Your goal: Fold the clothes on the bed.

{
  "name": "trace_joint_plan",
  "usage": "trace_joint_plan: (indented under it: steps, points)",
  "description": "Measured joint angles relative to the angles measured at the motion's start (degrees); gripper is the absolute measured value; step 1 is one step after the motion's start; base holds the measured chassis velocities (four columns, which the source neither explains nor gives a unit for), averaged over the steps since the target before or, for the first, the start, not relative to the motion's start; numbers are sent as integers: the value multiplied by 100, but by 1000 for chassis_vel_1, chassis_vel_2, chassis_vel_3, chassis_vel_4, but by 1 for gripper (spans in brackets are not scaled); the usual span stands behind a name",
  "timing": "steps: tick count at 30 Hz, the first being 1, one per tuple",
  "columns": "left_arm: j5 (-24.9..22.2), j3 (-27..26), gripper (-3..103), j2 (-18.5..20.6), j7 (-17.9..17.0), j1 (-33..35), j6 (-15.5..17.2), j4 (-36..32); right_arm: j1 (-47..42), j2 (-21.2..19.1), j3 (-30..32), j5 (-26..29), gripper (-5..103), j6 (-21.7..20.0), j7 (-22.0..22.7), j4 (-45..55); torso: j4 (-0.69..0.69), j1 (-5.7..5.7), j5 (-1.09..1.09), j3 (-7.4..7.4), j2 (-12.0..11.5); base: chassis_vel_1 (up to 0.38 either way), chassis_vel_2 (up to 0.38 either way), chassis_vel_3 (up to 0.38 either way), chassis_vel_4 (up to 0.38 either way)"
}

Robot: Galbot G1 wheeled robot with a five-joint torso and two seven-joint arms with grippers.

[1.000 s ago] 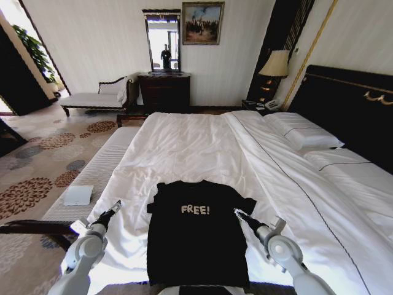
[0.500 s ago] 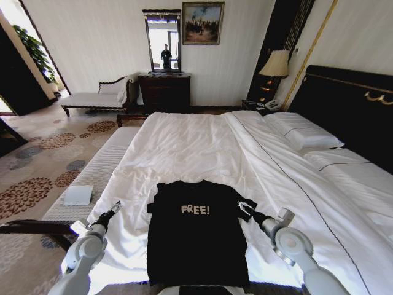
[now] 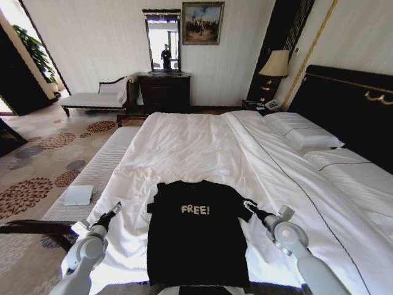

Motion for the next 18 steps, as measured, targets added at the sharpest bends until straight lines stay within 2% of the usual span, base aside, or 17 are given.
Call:
trace_joint_plan:
  steps: [8, 10, 12, 15, 18]
  points:
    - [20, 7, 100, -19, -2, 33, -5, -28, 169, 74, 62, -101, 100, 313, -313, -473, 0, 0, -1, 0, 0, 0, 0, 0, 0]
    - [22, 7, 100, -20, -2, 39, -7, -38, 184, 98, 74, -102, 103, 381, -385, -552, 0, 0, -1, 0, 0, 0, 0, 0, 0]
    - [24, 7, 100, -20, -2, 44, -8, -45, 184, 116, 81, -103, 100, 415, -431, -593, -1, 0, 0, 0, 0, 0, 0, 0, 0]
    - [24, 0, 100, -15, -4, 64, -13, -69, 142, 193, 87, -141, 84, 462, -528, -680, 0, 0, 0, 0, 0, 0, 0, 0, 0]
    - [26, -1, 100, -14, -4, 72, -15, -77, 140, 233, 82, -183, 79, 473, -552, -727, 0, 0, -1, 0, 0, 0, 0, 0, 0]
